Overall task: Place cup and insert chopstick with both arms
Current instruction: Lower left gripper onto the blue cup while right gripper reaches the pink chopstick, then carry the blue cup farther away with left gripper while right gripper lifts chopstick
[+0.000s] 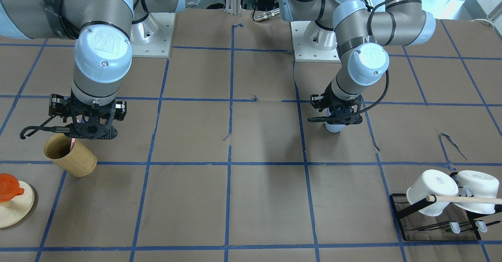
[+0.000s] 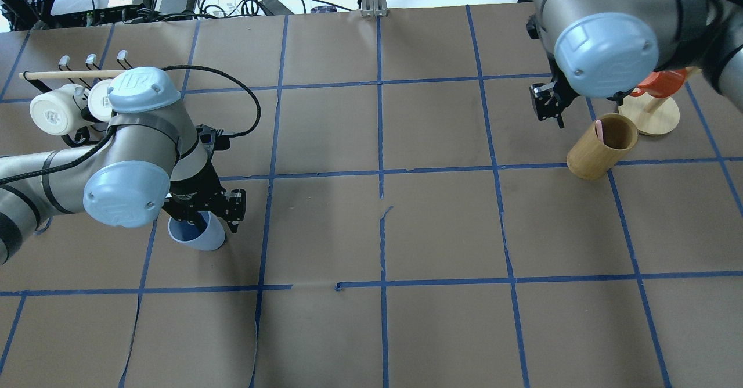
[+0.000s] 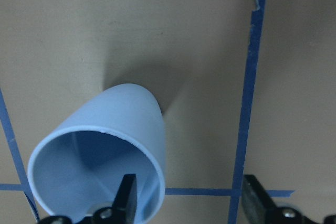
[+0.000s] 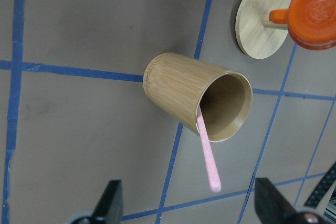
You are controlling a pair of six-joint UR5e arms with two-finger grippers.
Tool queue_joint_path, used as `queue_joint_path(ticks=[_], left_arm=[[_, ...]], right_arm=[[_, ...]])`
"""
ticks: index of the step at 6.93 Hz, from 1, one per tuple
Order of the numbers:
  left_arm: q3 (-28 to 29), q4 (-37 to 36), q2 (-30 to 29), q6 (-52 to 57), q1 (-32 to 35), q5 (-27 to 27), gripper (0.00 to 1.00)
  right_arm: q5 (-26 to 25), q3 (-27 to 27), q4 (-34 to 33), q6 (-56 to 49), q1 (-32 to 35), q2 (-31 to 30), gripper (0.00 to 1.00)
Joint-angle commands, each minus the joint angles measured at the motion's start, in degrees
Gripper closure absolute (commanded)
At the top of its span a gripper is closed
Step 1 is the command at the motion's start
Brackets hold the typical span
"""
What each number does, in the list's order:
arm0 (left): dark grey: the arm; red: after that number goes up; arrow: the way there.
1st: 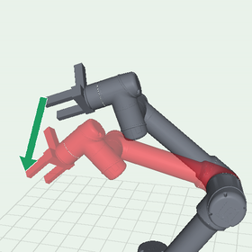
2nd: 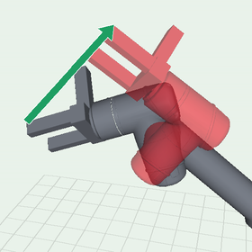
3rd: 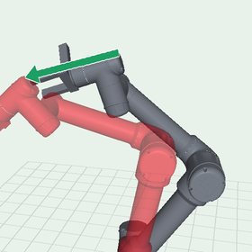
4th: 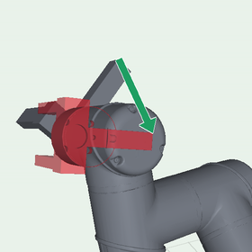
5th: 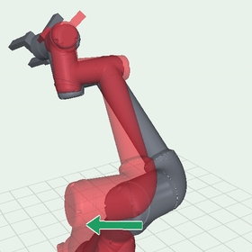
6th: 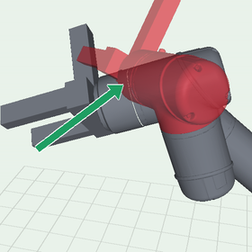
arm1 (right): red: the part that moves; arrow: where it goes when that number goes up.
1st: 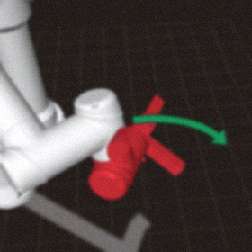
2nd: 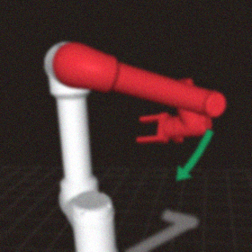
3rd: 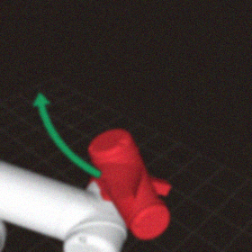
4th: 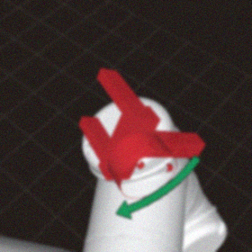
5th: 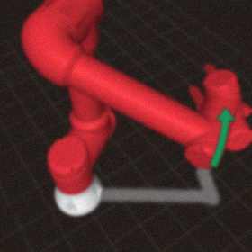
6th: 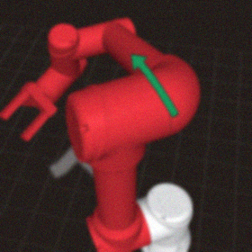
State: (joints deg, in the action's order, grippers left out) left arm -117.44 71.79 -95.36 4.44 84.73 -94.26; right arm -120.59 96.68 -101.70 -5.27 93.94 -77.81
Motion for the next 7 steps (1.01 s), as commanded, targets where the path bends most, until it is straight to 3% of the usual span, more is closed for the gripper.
queue_joint_path(ticks=[1, 2, 3, 5, 7], left_arm=[[0.89, -0.42, 0.08, -0.48, 0.00, -2.33, 1.00], [2.64, -0.25, 0.34, -0.83, 0.00, -2.51, 1.00], [5.87, 0.45, -0.35, -3.88, 0.87, -1.47, 1.00], [11.77, 0.81, -2.80, -15.80, 5.77, 5.73, 1.00], [19.05, 0.02, -8.50, -28.82, 12.53, 8.90, 1.00]], right_arm=[[-0.61, 7.52, -7.61, -3.43, -0.16, -1.72, 0.09], [-0.52, 9.91, -13.38, -7.96, -0.42, -2.87, 0.09], [-0.35, 10.20, -14.22, -10.18, -2.51, -3.05, 0.09], [1.67, 10.46, -14.66, -13.96, -5.07, -4.10, 0.11], [4.56, 10.81, -16.51, -14.76, -6.74, -4.02, 0.39]])
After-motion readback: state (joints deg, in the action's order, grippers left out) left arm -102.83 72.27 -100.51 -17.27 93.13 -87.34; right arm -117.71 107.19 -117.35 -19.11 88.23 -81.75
